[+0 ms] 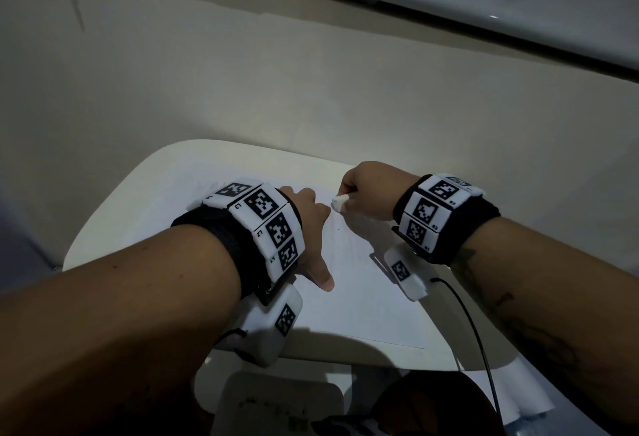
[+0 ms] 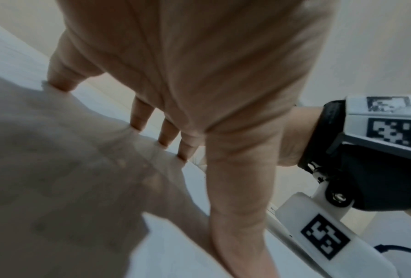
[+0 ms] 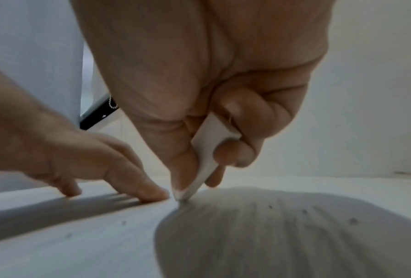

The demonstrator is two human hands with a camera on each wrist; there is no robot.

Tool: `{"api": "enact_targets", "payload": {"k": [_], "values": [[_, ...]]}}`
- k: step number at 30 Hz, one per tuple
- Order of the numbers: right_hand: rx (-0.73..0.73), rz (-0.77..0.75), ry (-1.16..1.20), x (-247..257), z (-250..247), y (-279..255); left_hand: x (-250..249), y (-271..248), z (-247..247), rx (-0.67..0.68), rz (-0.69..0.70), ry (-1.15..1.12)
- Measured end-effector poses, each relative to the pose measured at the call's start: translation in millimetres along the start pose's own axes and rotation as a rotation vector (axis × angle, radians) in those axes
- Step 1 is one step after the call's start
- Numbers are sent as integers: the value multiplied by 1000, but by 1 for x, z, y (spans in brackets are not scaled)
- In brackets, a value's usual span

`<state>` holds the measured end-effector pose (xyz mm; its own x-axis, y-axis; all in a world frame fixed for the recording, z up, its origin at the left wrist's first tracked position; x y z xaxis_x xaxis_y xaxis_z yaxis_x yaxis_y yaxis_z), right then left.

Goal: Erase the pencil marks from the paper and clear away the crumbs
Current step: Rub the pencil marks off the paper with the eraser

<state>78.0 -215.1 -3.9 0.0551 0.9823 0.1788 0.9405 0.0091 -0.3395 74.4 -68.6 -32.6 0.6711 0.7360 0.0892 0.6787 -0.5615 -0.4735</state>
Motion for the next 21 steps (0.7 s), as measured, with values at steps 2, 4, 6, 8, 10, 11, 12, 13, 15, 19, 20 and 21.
{"api": "enact_targets", "payload": {"k": [2, 4, 6, 8, 10, 11, 12, 13, 15, 19, 20, 21], "values": [[41, -19, 5, -1, 0, -3, 0, 1, -1, -11, -2, 4], [109, -38, -8, -1, 0, -8, 1, 2, -3, -3, -2, 8], [122, -39, -12, -2, 1, -8, 1, 4, -4, 13, -1, 4], [65, -33, -7, -2, 2, -4, 1, 5, -4, 35, -3, 2], [-18, -29, -43, -2, 1, 1, 0, 5, -5, 42, -10, 0], [-46, -24, -56, -2, -1, 3, 0, 5, -5, 45, -13, -1], [-52, -22, -51, -2, -1, 3, 0, 5, -5, 48, -14, -2], [-38, -27, -35, -3, -1, 1, 1, 5, -5, 49, -14, -2], [28, -58, -24, -3, 1, -4, 1, 5, -5, 46, -11, 2], [126, -85, -12, -2, 5, -15, 1, 6, -6, 26, -5, 17], [111, -84, -8, -2, 5, -14, 0, 6, -6, 21, -5, 18], [84, -78, -15, -2, 4, -11, 0, 6, -6, 19, -7, 16]]}}
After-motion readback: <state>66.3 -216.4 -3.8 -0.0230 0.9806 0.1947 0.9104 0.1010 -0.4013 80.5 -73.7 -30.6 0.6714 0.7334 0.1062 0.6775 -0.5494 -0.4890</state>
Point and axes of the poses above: each hand's wrist, its own y-axis towards the middle knuckle, its own z-axis out of the palm, x = y × z, the point moved 2 cm from there along y, towards the middle knuckle, and after that the axes turned 8 degrees about x, right-handed, at the moved point
